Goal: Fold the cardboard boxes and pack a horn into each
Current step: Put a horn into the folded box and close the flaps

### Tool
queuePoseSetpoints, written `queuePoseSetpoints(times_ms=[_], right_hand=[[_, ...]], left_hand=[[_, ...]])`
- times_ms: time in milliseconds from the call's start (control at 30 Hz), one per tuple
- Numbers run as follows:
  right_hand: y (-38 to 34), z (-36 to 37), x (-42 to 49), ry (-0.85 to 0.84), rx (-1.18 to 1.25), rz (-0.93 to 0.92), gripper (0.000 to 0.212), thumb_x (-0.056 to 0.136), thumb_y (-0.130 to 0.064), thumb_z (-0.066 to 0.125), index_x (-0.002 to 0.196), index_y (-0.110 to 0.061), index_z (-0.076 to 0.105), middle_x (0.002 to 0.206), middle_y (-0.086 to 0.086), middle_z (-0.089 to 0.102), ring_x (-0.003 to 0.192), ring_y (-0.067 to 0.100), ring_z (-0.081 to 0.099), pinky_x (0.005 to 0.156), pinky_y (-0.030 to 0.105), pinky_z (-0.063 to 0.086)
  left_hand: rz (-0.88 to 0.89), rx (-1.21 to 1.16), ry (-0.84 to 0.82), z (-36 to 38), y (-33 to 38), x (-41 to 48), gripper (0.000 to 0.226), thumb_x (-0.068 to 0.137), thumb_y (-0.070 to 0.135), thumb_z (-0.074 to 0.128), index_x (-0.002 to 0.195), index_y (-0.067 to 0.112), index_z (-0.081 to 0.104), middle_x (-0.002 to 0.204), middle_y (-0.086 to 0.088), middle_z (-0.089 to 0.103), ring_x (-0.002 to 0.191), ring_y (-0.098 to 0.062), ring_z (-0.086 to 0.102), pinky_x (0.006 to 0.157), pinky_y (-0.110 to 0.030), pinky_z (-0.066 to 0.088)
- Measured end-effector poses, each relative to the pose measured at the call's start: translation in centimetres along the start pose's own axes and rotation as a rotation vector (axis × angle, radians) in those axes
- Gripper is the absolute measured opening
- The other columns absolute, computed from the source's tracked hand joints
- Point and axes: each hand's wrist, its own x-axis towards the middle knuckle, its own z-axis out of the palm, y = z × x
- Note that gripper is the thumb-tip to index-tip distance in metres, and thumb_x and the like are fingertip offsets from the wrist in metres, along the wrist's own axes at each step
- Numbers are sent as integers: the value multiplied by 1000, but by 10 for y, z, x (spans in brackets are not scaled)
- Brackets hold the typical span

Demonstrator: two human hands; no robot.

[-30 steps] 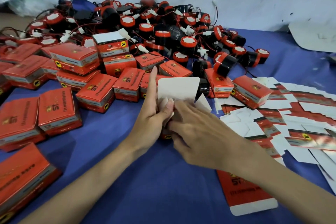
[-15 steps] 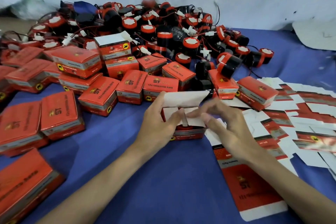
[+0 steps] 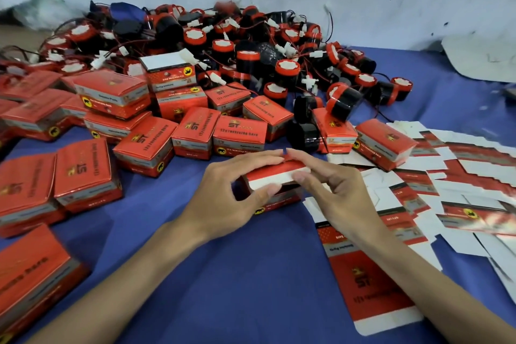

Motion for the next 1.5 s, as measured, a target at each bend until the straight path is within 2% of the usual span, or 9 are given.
queuePoseSetpoints(times_ms=[100,233,367,533,633,867,967,1267,1500], right_hand=[[2,1,0,47,-53,-49,30,85,-26,63,115,-25,66,86,-25,70,84,-8,65,74,6,46],[0,0,1,153,-298,-178,25,79,-21,73,103,-18,72,81,-23,66,64,7,64,67,14,49],[-2,-3,-3,239,-687,-366,26,78,-30,72,100,-15,76,76,-12,70,69,15,49,65,26,45],[-3,-1,-10,245,-795,-414,23,83,-29,69,101,-15,75,87,-1,73,71,23,54,60,35,51],[-2,-2,-11,255,-786,-318,29,80,-35,72,101,-15,76,81,8,58,68,18,52,51,30,48],[12,-1,-4,161,-505,-386,29,78,-15,71,102,1,71,62,7,51,60,9,42,61,5,33],[13,-2,-3,149,-491,-435,27,79,-12,71,101,3,71,62,4,48,57,8,40,58,7,34],[11,-1,-3,166,-789,-644,28,94,-24,57,93,-3,75,60,3,54,44,14,48,39,28,43],[10,-7,-1,-37,-404,-439,26,86,-16,66,107,0,70,63,-1,49,55,3,37,55,11,35]], left_hand=[[37,13,3,-1,-4,1,34,87,28,64,120,21,60,125,12,61,119,2,55,96,-16,45],[139,89,-7,0,-10,-1,38,87,17,65,123,8,57,126,3,60,122,-6,54,101,-25,46],[240,138,-36,-1,-13,-2,37,89,14,64,123,3,56,128,-2,58,126,-12,52,105,-29,44],[294,186,-59,-4,-19,-3,38,91,23,59,125,8,55,131,0,56,128,-13,51,106,-31,43],[288,221,-80,-6,-20,-3,36,91,26,59,123,10,58,129,0,58,128,-12,51,106,-30,43],[327,243,-151,-12,-18,-2,50,84,39,66,123,9,57,129,-3,59,128,-15,51,107,-33,43],[412,358,-110,-7,-19,-3,37,87,21,65,122,11,60,129,-3,59,128,-18,52,105,-33,44],[357,386,-85,1,-19,-9,35,92,20,58,126,11,57,133,-3,56,131,-22,48,103,-45,46],[305,303,-71,-3,-15,-8,36,88,24,61,119,7,61,125,-5,62,127,-23,53,105,-40,45]])
